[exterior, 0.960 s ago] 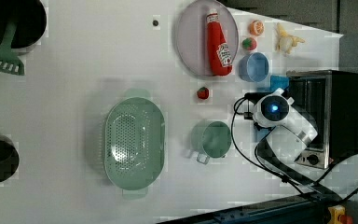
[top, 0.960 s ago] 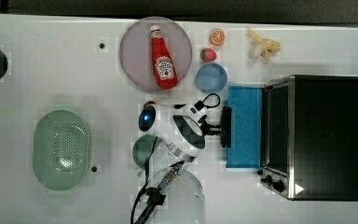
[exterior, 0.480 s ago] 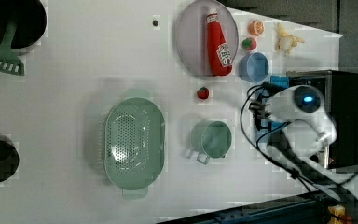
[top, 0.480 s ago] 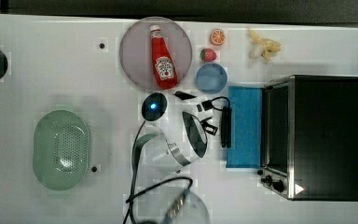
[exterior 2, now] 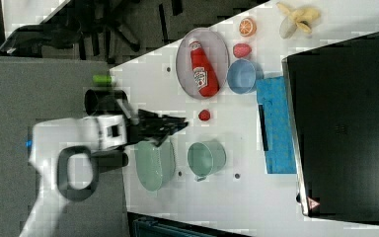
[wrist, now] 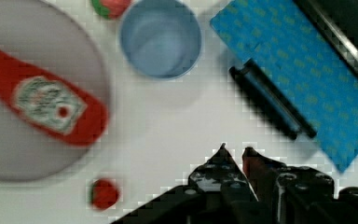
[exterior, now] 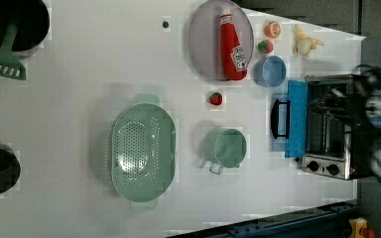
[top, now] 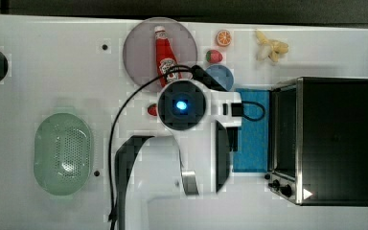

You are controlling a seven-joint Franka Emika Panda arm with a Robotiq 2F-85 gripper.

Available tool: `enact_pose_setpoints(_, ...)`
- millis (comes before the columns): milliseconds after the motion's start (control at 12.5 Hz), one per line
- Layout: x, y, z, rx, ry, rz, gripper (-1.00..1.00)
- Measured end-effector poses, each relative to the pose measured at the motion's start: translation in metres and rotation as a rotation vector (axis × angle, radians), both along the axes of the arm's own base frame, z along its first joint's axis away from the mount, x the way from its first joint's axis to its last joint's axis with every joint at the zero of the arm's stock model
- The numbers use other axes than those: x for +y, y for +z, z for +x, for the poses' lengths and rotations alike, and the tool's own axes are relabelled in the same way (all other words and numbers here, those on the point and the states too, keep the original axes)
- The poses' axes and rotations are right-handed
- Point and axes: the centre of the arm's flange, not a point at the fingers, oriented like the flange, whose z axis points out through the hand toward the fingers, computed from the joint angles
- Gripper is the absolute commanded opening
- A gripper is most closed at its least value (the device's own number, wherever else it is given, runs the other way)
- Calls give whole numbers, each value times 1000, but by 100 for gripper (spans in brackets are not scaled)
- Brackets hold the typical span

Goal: Flap open oven.

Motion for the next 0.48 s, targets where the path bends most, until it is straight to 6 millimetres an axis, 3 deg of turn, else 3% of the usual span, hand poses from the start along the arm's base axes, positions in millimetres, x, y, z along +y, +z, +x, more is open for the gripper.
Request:
enact_pose_setpoints(240,-5,68,-13,-35,-66,97,-65)
enact_pose_setpoints(480,-12,104,-18,15,-97,116,-65)
